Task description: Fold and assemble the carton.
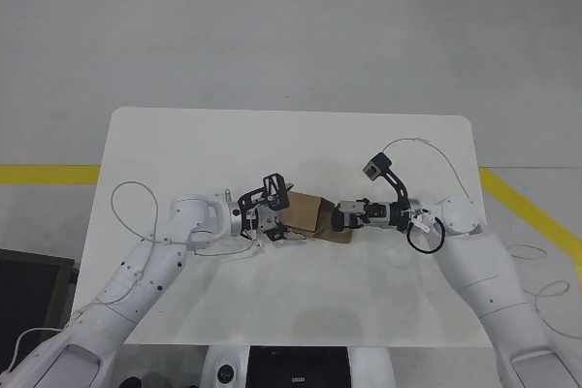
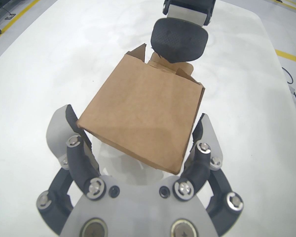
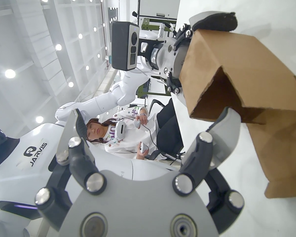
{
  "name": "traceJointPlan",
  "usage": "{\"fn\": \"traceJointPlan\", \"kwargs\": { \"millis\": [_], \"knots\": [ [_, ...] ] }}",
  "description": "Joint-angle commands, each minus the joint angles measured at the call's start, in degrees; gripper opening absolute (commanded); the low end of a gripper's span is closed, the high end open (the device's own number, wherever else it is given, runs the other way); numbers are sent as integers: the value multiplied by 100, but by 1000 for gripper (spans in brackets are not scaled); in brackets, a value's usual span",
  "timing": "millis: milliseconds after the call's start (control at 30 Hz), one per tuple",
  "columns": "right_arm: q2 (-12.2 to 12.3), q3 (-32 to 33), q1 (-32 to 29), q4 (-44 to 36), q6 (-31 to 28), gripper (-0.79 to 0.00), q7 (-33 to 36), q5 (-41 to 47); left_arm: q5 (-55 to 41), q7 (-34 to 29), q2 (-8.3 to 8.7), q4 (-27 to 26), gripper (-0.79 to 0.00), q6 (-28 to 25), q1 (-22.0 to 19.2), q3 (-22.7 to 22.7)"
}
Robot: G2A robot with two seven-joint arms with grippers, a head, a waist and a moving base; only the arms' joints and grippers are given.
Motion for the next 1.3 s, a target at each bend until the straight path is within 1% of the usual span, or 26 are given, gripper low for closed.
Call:
{"fn": "traceJointPlan", "kwargs": {
  "millis": [0,100,267,467,600,800,933,1267],
  "knots": [
    [19,60,8,0,7,0,-39,-55,-4,-8,-4,1,0,-3,5,-8],
    [19,60,111,112,-24,0,-108,-190,-12,-5,-8,-1,0,-11,14,-28],
    [-48,-106,428,537,-107,0,-153,-291,5,-11,-15,-34,0,-30,33,-48],
    [-163,-446,826,895,-126,0,302,-295,96,-7,-23,-63,0,0,65,-57],
    [-220,-672,970,907,-29,0,585,-304,107,-3,-35,-50,0,3,69,-57],
    [-258,-869,938,854,10,0,623,-226,97,-4,-62,-5,0,-19,35,-42],
    [-286,-910,887,950,-65,0,519,-121,110,-14,-76,14,0,-31,21,-39],
    [-339,-834,652,936,-275,0,-227,92,138,-28,-98,15,0,-30,34,-53]
  ]
}}
